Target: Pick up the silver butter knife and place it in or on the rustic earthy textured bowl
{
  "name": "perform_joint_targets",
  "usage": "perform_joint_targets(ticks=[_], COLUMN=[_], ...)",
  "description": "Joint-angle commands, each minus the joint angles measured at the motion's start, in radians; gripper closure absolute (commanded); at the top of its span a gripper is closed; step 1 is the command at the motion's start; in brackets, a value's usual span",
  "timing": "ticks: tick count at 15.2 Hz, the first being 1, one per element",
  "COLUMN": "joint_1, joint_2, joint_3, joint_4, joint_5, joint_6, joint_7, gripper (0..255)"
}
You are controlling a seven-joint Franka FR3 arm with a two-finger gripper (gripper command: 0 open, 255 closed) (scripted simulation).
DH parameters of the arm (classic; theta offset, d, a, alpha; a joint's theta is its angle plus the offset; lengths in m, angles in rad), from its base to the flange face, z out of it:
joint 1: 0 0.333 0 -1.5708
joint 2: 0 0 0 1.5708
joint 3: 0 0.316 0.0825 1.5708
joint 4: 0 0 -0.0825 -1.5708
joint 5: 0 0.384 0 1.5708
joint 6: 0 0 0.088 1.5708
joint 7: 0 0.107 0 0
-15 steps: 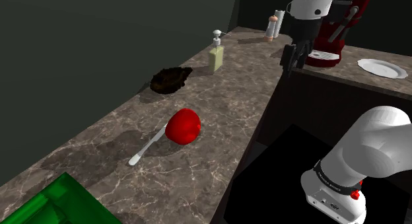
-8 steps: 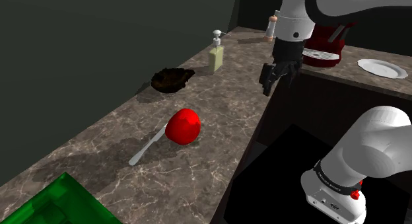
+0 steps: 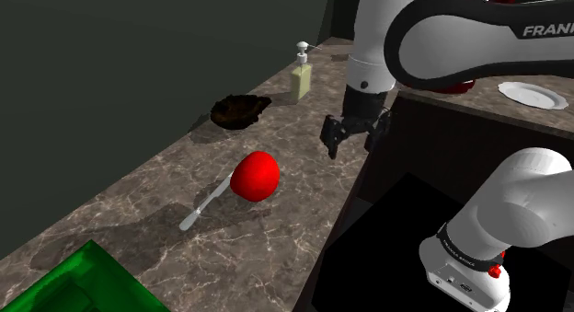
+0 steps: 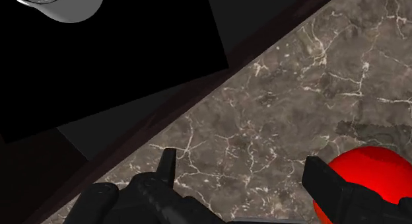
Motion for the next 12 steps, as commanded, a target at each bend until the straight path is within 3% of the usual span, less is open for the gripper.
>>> perform_joint_targets(ticks=[1,7,12], joint_1=[-0.007,-0.071,-0.176], joint_2=[0.038,0.203,0.387], joint_3=[0.061,0.250,0.428], joint_4=[0.013,0.083,0.183], joint_5=[0.035,0.078,0.017], joint_6=[0.053,0.230,0.374], joint_7=[0.092,0.348,0.593], gripper=[0,0,0])
